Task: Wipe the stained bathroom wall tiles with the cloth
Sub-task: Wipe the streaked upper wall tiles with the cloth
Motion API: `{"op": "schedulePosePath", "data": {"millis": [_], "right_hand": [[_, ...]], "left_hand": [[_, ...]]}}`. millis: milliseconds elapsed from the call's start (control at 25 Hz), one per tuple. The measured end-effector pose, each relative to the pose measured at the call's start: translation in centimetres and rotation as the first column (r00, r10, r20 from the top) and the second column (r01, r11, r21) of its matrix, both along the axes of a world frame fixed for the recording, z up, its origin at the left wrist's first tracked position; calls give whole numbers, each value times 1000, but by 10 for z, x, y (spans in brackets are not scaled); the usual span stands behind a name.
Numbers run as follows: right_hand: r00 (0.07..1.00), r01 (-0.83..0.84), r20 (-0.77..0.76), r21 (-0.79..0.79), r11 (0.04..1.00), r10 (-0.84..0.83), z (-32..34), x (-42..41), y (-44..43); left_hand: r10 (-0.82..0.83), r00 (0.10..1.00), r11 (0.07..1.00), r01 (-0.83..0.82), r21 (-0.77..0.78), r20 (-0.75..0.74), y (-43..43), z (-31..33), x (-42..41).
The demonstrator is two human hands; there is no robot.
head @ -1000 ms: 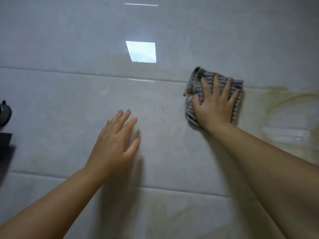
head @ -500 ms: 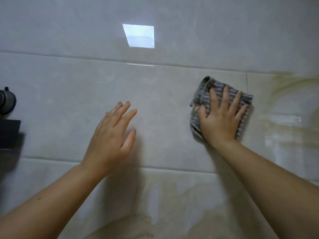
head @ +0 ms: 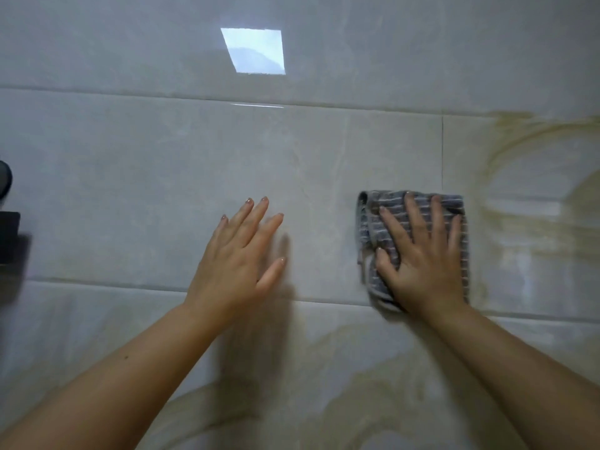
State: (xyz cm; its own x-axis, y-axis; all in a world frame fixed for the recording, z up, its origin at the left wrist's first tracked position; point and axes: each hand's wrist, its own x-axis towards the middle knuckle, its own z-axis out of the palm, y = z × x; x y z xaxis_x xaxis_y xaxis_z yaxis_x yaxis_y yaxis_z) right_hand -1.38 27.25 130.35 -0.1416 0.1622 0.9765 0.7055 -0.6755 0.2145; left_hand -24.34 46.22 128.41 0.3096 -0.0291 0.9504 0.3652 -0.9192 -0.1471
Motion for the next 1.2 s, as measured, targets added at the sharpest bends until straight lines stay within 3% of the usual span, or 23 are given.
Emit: {"op": "schedulePosePath", "data": {"millis": [160,280,360,440,520,600,720,800,1000,1080,1200], "right_hand": [[991,1,-132,142,990,18,23,14,-19],[1000,6,22,-60,998,-5,-26,27,-35],[995,21,95,-170,985,-4,-20,44,-59],[999,36,42,-80,996,-33,27,59,-70],[994,8,-109,42,999,-4,78,60,-71],[987,11,-161,99,995,5,81,56,-65],[999,-25,-26,-41,999,24,30,52,-65],[1000,-19,-6,-97,995,18,46,55,-65],[991,-6,-133,48,999,12,154,59,-66],[981,31,-193,102,994,-10,167,84,-93],[923,93,-383,306,947,33,165,110,-133]], "left_hand": [[76,997,997,-76,2,14,-38,19,44],[59,998,998,-59,24,17,-74,30,83],[66,998,997,-66,32,0,-88,34,100],[78,997,997,-78,8,0,-99,41,113],[97,995,995,-96,-30,13,-108,49,124],[107,994,994,-106,-30,27,-113,54,134],[137,988,990,-139,25,65,-111,52,145],[146,986,987,-150,49,81,-108,50,147],[166,982,983,-172,69,87,-105,51,147],[156,984,985,-162,66,83,-106,52,147],[136,987,988,-141,61,85,-106,51,147]]}}
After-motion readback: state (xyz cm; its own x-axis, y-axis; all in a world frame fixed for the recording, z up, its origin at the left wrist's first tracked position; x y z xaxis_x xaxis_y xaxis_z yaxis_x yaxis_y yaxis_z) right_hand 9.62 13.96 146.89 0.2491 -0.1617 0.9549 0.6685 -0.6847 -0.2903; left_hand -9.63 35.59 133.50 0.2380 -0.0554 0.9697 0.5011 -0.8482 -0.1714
